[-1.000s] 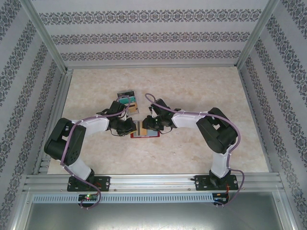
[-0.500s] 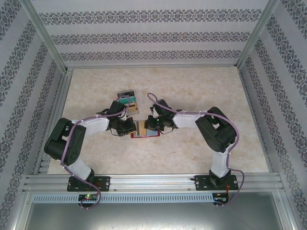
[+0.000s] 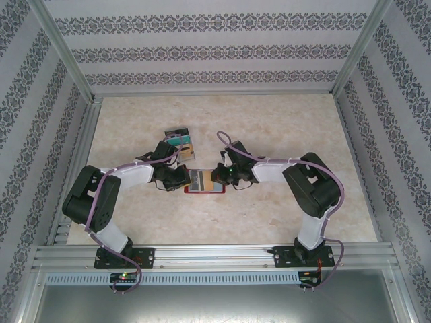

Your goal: Take the credit cards out of the card holder

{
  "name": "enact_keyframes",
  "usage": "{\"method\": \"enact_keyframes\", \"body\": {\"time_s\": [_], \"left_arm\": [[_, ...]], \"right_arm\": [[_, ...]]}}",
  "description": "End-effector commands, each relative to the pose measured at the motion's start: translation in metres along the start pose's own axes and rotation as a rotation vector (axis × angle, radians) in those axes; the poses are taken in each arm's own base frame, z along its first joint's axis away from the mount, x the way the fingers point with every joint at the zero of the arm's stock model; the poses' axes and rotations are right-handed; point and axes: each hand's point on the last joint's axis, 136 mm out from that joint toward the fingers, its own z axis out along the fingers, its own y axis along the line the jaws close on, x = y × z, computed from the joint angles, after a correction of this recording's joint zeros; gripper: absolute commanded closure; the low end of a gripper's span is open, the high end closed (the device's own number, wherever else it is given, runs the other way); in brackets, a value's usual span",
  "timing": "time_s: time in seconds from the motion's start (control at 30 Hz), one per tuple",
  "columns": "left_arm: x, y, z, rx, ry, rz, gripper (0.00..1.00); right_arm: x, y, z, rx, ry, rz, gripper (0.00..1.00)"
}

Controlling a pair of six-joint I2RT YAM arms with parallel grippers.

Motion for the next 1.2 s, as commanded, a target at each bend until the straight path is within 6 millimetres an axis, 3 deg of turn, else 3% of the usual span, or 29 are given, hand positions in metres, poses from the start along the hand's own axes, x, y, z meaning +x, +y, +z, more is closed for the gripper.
{"method": "enact_keyframes", "body": {"time_s": [0.0,0.23,0.43,0.7,1.0,1.17], "left_arm": [[0.007,0.015,0.001,-0.084,0.023,0.000,1.00],[0.003,0.007,-0.003,-0.067,0.022,0.013,1.00],[-0.008,-0.015,-0.018,-0.016,-0.023,0.053,1.00],[-0.011,-0.031,-0.016,0.047,-0.018,0.062,0.99],[-0.008,-0.025,-0.007,0.031,-0.001,0.060,0.98],[-0.008,-0.010,-0.001,-0.025,-0.003,0.045,1.00]], "right_arm": [[0.006,-0.022,-0.009,0.065,0.001,0.017,1.00],[0.005,-0.028,-0.013,0.062,-0.007,0.028,1.00],[0.001,-0.008,0.002,0.022,0.009,0.016,1.00],[-0.002,0.011,0.018,-0.024,0.012,0.049,1.00],[-0.004,0.030,0.021,-0.082,0.003,0.068,1.00],[-0.005,0.036,0.025,-0.089,0.010,0.069,1.00]]}}
